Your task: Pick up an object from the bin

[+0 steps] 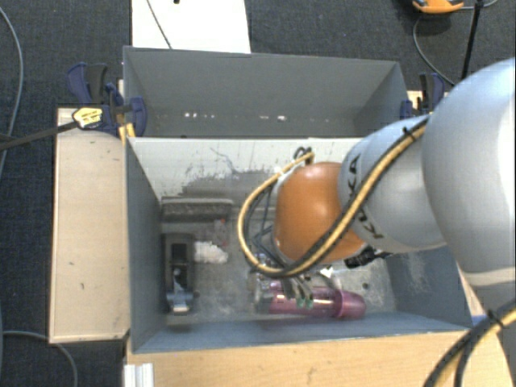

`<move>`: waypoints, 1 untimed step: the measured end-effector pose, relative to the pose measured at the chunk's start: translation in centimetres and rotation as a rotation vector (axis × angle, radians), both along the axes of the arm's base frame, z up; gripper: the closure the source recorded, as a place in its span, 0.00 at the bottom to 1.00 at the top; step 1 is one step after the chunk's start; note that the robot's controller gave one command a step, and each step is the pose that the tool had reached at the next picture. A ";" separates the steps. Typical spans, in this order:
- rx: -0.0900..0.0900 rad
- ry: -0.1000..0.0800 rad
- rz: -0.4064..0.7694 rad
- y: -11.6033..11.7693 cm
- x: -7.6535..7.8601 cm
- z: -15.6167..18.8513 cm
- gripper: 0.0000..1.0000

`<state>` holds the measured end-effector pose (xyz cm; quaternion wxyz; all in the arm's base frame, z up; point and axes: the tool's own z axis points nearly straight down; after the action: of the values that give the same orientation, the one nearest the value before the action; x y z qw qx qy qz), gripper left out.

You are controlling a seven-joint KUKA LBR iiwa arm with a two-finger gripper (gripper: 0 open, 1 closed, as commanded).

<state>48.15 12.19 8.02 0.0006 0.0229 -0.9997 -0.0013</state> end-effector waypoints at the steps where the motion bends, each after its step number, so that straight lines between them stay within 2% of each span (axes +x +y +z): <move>1: -0.001 0.006 -0.011 0.0 0.3 4.3 1.00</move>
Offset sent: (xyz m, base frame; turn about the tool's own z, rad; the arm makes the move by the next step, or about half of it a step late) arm 0.0193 -0.0153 0.0819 0.0686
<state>48.41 12.15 12.32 0.0036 0.0172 -0.9998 -0.0008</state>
